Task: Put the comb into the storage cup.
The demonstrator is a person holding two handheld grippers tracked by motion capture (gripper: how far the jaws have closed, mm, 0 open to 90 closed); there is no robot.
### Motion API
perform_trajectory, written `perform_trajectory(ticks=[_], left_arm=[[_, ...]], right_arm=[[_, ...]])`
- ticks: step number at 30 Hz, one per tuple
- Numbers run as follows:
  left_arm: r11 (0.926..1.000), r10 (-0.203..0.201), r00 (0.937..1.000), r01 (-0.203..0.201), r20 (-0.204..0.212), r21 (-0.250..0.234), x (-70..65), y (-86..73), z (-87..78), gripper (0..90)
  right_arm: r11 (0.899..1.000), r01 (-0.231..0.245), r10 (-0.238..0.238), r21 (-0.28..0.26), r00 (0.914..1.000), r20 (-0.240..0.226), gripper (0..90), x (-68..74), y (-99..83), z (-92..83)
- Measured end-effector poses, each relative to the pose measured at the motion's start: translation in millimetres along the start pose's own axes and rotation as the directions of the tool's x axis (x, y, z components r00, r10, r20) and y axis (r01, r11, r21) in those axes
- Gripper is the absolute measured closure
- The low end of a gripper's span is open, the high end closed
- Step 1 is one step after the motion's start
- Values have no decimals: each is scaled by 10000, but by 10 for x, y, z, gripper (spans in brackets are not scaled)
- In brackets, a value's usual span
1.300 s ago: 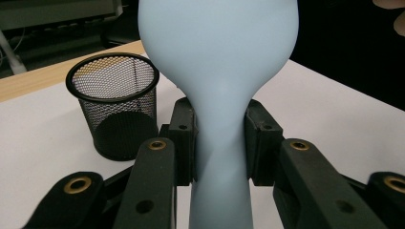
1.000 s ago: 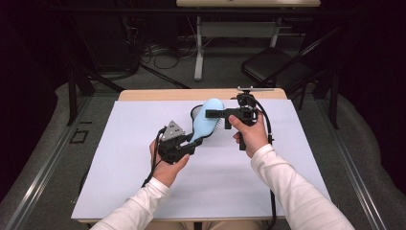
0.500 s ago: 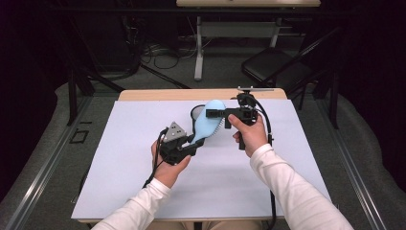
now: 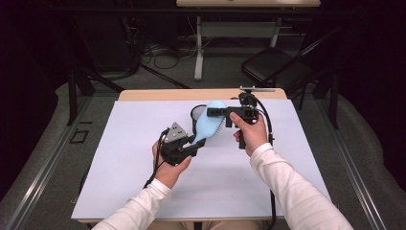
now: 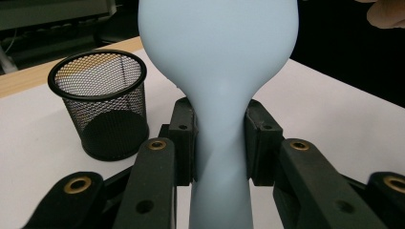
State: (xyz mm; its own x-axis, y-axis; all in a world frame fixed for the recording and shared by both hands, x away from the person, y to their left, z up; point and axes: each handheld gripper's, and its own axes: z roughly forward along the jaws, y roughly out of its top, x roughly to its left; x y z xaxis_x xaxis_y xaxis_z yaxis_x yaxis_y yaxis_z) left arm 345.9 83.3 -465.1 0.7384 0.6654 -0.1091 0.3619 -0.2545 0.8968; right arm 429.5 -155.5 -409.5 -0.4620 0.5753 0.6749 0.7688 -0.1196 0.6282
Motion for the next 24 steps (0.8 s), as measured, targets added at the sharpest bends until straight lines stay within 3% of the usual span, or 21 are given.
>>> perform_trajectory(ticks=[24], left_arm=[[9999, 109, 9999, -110, 41, 81, -8, -54, 21, 692]], right_arm=[[9987, -382, 384, 342, 9992, -63, 391, -34, 5, 2]])
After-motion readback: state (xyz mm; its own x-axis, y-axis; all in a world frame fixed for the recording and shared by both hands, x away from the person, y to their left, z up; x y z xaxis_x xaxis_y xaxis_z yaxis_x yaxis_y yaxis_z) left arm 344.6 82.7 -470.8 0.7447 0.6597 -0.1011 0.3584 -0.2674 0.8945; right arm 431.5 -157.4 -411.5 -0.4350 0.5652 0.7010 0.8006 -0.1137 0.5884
